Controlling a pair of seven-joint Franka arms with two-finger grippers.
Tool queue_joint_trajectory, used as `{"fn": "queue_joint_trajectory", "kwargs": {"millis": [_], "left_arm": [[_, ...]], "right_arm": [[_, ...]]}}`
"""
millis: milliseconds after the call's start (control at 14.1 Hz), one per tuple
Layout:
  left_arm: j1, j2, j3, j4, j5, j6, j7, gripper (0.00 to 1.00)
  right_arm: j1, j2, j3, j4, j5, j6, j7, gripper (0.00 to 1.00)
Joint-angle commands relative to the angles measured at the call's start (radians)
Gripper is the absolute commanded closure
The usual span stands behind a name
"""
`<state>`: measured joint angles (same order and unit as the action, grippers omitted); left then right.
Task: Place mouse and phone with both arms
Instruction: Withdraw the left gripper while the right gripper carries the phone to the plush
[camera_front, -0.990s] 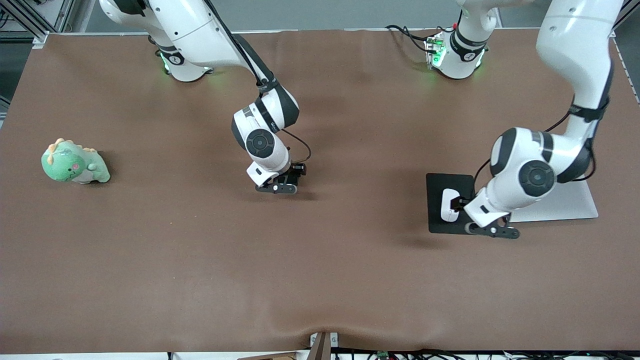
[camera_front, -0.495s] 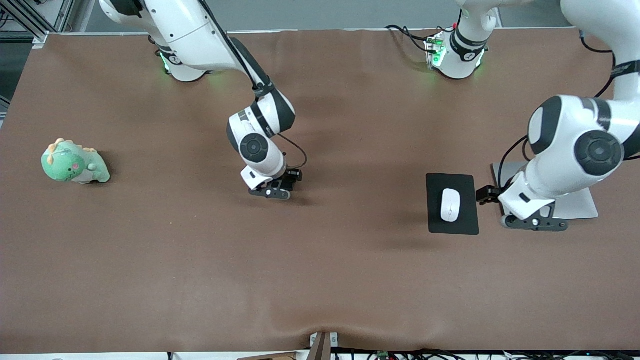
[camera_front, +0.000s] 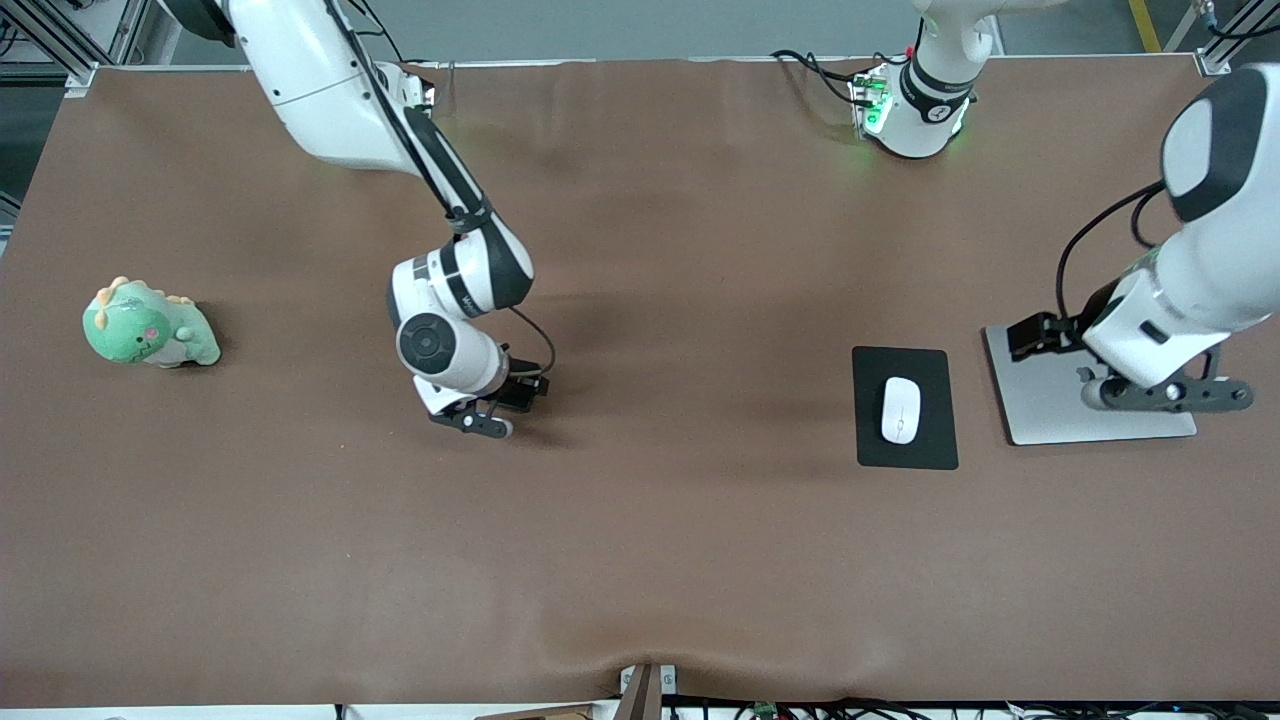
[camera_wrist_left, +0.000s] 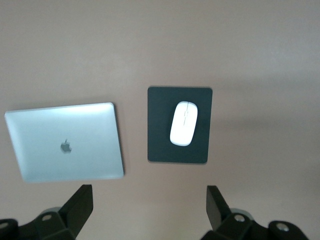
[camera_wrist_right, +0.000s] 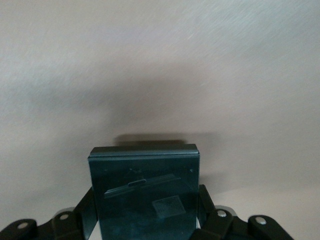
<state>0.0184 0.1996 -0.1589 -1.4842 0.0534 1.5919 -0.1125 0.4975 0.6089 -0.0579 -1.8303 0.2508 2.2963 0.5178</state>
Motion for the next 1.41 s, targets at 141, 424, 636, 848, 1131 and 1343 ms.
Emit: {"fn": "queue_joint_trajectory", "kwargs": {"millis": [141, 424, 636, 848, 1131, 1343], "left_arm": [[-0.166, -0.117, 0.196, -0.016, -0.056, -0.096, 0.010, 0.00], [-0.016, -0.166, 0.038, -0.008, -0.070, -0.115, -0.001, 0.00], [-0.032, -0.206, 0.032, -0.007, -0.060, -0.182, 0.017, 0.00], [-0.034, -0.249, 0.032, -0.021, -0.063, -0.268, 0.053, 0.00], [-0.023, -0.239, 0.032, -0.021, -0.067, -0.265, 0.056, 0.00], [-0.021, -0.241, 0.026, -0.030, -0.023, -0.254, 0.099, 0.00]], "right_arm": [[-0.079, -0.103, -0.029, -0.039, -0.011, -0.103, -0.119, 1.00], [-0.080, -0.146, -0.085, -0.121, -0.025, -0.093, -0.191, 1.00], [-0.080, -0.172, -0.152, -0.176, -0.027, -0.092, -0.284, 1.00], [-0.086, -0.190, -0.220, -0.217, -0.027, -0.094, -0.366, 1.00], [-0.122, -0.210, -0.278, -0.262, -0.027, -0.090, -0.516, 1.00], [-0.123, -0.215, -0.336, -0.305, -0.027, -0.072, -0.620, 1.00]]}}
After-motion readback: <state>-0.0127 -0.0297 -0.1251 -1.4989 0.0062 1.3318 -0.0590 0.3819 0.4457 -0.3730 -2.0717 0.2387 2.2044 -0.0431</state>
